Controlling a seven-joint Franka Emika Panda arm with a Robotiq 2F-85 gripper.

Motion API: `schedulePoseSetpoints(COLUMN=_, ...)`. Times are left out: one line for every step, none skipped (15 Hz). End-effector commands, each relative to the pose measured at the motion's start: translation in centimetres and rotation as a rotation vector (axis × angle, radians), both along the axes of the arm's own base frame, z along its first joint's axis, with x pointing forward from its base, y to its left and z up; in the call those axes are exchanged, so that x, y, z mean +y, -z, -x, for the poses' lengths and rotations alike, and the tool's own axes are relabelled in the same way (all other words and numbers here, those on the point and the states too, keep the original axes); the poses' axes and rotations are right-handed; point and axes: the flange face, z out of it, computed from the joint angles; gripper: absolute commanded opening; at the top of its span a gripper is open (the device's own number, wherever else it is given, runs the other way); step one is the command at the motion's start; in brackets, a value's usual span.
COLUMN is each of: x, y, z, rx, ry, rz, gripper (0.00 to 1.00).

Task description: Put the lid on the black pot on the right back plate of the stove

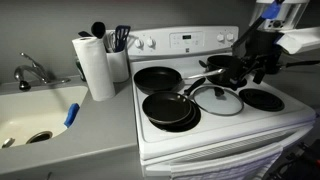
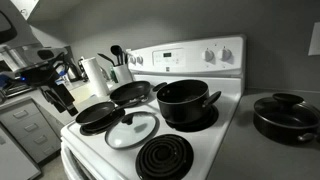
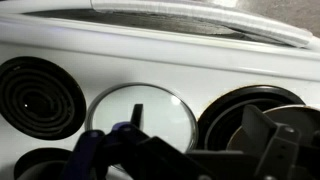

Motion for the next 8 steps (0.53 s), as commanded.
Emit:
schedulePoseSetpoints(x=0.0, y=0.0, z=0.0, rx=0.001, ry=0.0, rz=0.0, gripper=1.0)
schedulePoseSetpoints(x=-0.2, y=0.0, z=-0.2, rx=-0.007, ry=0.002, rz=-0.002, gripper=1.0)
schedulePoseSetpoints(x=-0.4, y=0.1, z=-0.3, rx=-0.008, ry=0.007, rz=-0.004, gripper=1.0)
schedulePoseSetpoints(x=-0.6, y=0.1, z=-0.4, rx=-0.008, ry=0.012, rz=-0.008, gripper=1.0)
schedulePoseSetpoints(x=-0.9, y=0.2, z=-0.6, rx=-0.011, ry=0.013, rz=-0.012, gripper=1.0)
schedulePoseSetpoints(x=-1.1, y=0.2, z=-0.7, rx=-0.015, ry=0.018, rz=-0.016, gripper=1.0)
schedulePoseSetpoints(x=-1.4, y=0.3, z=-1.0, rx=-0.018, ry=0.021, rz=-0.02, gripper=1.0)
schedulePoseSetpoints(x=-1.6, y=0.3, z=-1.1, rx=-0.019, ry=0.027, rz=-0.024, gripper=1.0)
